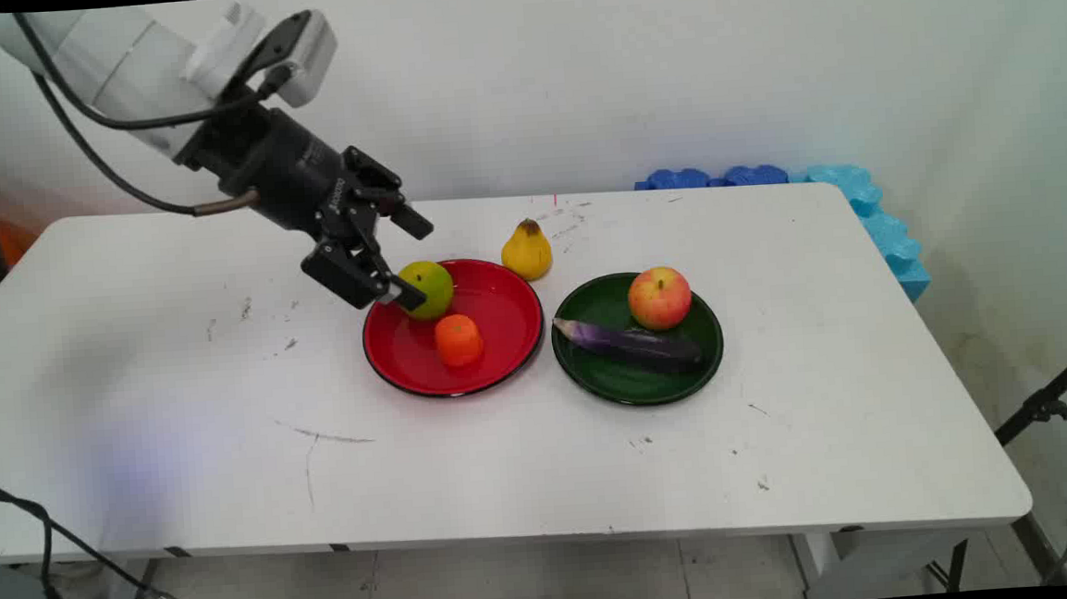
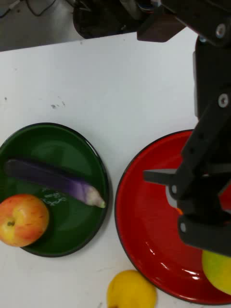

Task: Pick up the eggplant from the green plate

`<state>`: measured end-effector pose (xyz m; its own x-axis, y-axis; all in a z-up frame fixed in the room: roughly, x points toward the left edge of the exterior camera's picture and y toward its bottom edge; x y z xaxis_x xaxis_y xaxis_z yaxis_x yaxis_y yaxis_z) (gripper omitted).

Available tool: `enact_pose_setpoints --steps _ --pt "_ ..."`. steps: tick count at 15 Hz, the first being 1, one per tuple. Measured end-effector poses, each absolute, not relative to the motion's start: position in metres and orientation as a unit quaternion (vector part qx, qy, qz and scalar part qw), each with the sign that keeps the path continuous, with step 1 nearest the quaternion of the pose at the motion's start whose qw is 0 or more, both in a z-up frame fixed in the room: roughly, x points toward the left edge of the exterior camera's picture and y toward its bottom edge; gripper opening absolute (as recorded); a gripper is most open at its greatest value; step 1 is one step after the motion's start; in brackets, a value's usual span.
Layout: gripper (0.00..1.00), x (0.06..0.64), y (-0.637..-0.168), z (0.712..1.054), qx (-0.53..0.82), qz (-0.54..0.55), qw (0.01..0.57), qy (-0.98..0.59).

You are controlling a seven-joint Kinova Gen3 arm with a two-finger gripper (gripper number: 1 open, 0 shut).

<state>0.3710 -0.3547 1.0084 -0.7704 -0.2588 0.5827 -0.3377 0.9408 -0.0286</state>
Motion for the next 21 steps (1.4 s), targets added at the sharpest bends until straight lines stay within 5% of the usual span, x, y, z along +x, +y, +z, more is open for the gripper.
enact_pose_setpoints --steps 10,21 --pt "1.00 0.316 -0.377 1.003 0.150 0.067 0.281 -0.946" --pt "1.00 0.223 -0.443 0.934 0.123 0.069 0.218 -0.966"
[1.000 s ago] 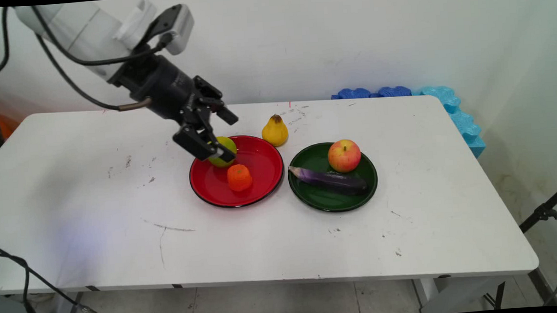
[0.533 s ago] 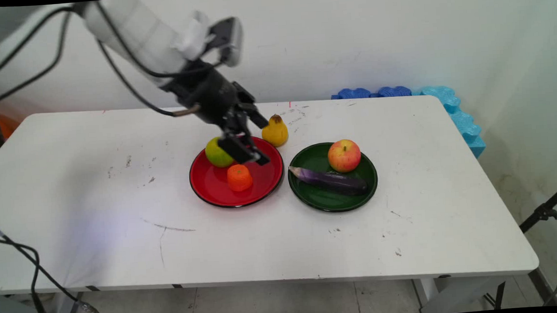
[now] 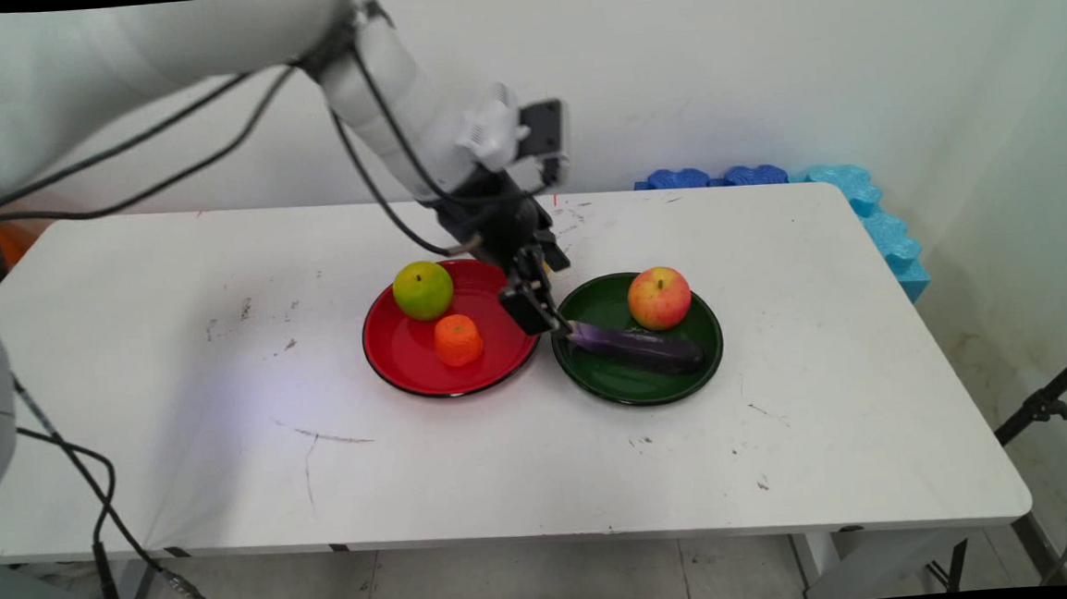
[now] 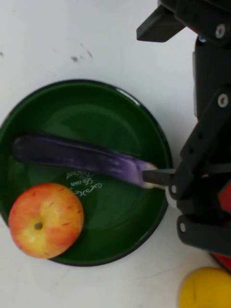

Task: Pick up the eggplant from the green plate

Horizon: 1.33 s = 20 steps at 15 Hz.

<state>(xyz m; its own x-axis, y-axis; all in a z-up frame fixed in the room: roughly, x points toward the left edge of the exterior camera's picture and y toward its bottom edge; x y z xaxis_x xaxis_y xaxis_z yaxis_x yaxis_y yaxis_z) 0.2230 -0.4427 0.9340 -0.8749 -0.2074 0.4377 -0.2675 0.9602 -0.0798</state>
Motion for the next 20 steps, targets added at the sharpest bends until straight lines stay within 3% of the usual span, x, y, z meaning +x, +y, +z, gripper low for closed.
enact_pose_setpoints --steps 9,20 --pt "1.00 0.176 -0.493 0.867 0.099 0.048 0.187 -0.976" --pt "1.00 0.141 -0.516 0.820 0.069 0.023 0.185 -0.980"
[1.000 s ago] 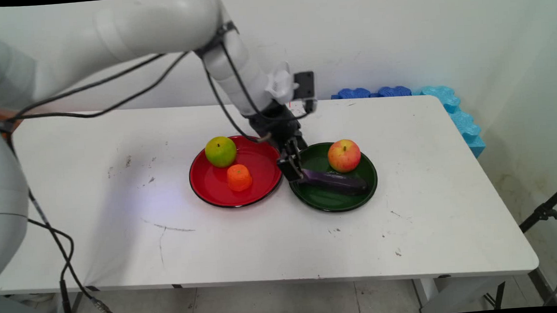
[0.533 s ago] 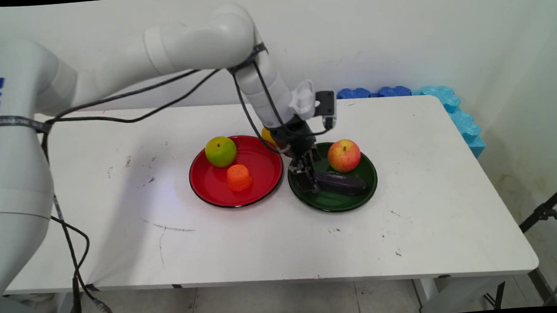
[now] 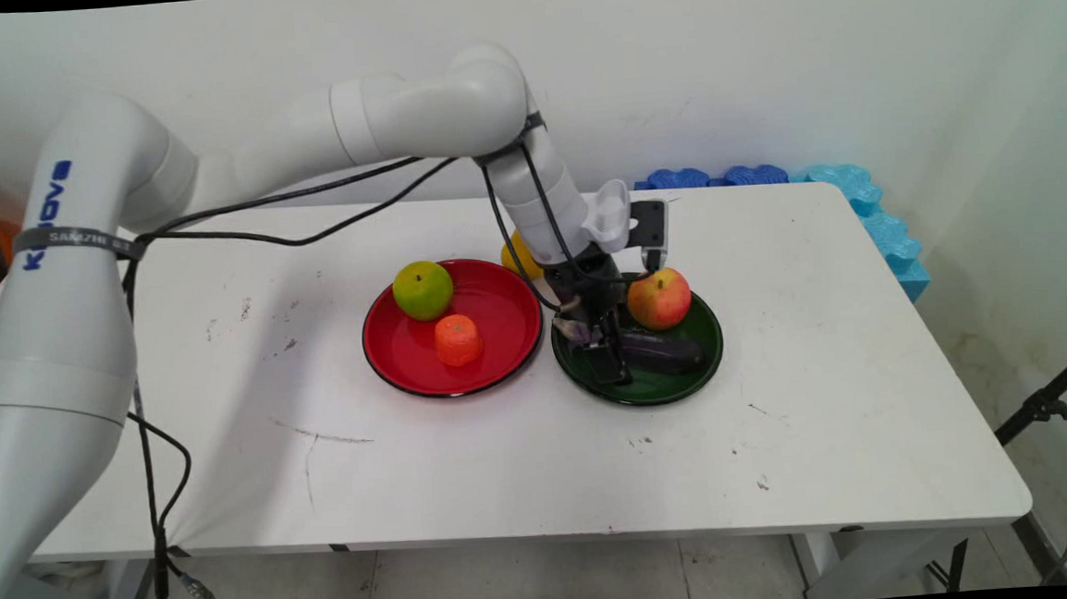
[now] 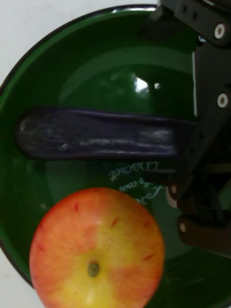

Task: Pick up the eggplant from the green plate, then place the picked object on the table

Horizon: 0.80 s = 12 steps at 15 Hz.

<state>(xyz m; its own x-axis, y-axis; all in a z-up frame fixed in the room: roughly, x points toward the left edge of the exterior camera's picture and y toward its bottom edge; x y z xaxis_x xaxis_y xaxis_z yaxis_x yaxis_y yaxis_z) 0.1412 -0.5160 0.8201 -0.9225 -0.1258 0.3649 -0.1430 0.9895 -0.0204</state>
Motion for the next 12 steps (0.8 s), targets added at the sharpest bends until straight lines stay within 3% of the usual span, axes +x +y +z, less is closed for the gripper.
enact_pose_setpoints --steps 5,6,12 --pt "1.00 0.135 -0.522 0.811 0.063 0.022 0.185 -0.981" --pt "0.00 0.134 -0.524 0.809 0.062 0.022 0.185 -0.981" --pt "0.00 0.129 -0.526 0.809 0.065 0.020 0.189 -0.980"
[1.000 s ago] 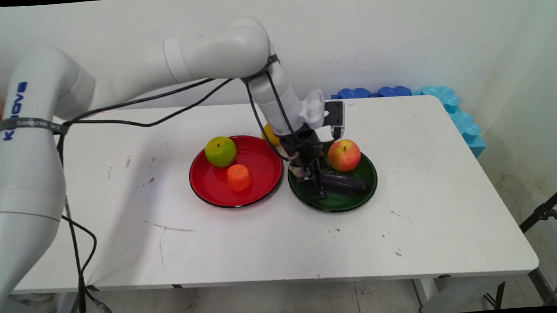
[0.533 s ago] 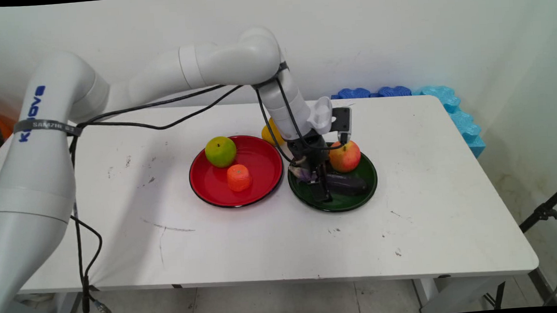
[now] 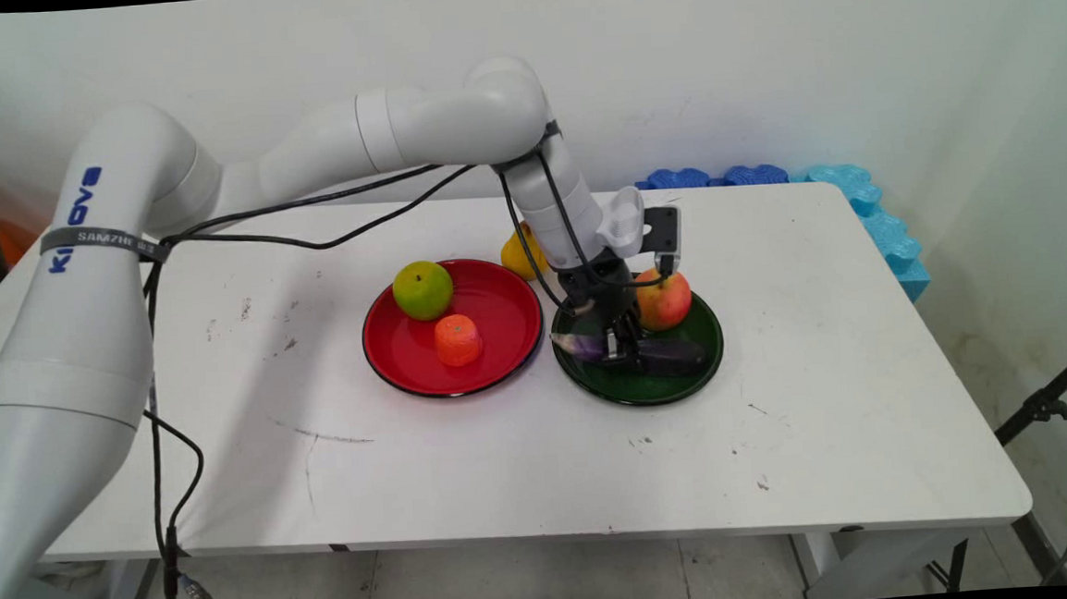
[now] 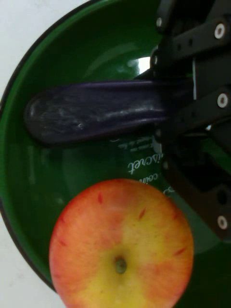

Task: Place the picked object on the table

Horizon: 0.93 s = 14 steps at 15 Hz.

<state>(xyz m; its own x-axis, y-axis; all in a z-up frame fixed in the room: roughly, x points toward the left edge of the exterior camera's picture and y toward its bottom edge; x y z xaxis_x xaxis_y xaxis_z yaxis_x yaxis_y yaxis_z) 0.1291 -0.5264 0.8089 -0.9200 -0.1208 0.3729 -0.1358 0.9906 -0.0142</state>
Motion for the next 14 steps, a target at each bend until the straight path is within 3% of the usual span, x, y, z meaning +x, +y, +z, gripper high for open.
enact_pose_setpoints --steps 5,14 --pt "0.00 0.130 -0.512 0.835 0.117 0.020 0.204 -0.972" --pt "0.00 0.159 -0.458 0.912 0.170 0.035 0.241 -0.955"
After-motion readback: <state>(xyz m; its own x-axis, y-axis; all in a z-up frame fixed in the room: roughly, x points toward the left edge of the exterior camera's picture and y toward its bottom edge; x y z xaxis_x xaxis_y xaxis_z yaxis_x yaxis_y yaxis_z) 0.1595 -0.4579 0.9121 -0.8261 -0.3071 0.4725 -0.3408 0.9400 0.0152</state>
